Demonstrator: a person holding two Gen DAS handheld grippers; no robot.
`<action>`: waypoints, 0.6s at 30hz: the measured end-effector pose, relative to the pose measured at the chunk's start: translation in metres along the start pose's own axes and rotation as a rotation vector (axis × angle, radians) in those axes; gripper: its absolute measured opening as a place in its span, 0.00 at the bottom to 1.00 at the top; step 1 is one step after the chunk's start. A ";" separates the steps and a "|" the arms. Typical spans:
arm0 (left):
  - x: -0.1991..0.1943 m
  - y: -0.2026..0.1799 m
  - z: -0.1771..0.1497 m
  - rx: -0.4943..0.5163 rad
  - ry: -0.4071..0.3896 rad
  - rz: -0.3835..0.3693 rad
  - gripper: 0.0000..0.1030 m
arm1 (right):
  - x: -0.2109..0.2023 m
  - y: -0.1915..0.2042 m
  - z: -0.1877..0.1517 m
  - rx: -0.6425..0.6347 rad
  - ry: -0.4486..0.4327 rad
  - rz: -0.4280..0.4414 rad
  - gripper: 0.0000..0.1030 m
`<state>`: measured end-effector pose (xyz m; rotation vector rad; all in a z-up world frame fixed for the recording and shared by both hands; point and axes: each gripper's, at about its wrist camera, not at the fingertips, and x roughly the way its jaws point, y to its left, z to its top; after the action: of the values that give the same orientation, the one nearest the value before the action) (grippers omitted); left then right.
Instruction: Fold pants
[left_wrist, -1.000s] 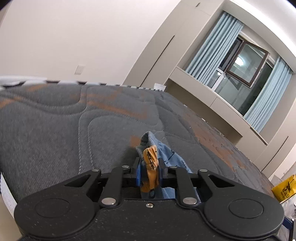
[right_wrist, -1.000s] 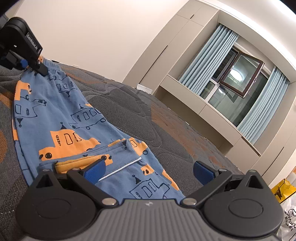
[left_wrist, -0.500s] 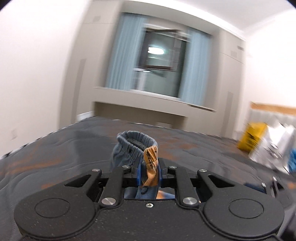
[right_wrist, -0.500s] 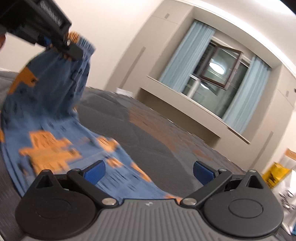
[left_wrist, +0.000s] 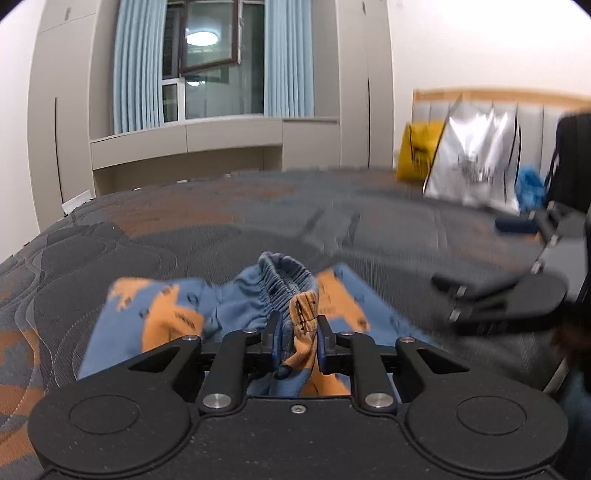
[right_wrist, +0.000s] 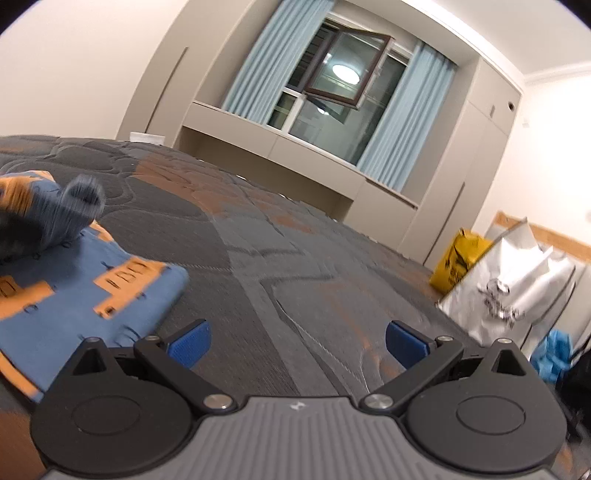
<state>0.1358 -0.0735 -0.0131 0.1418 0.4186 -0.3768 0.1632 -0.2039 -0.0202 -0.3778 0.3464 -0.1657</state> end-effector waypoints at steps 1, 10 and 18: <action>0.001 -0.004 -0.003 0.013 0.008 0.007 0.24 | 0.000 -0.004 -0.004 0.010 0.004 0.005 1.00; -0.009 -0.013 -0.011 0.039 0.010 -0.029 0.64 | -0.006 -0.016 -0.004 0.098 -0.026 0.119 1.00; -0.029 -0.004 -0.025 0.118 0.009 0.038 0.66 | 0.004 -0.018 0.020 0.232 -0.025 0.443 1.00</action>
<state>0.1007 -0.0630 -0.0236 0.2661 0.4022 -0.3639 0.1728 -0.2151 0.0030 -0.0677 0.3742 0.2308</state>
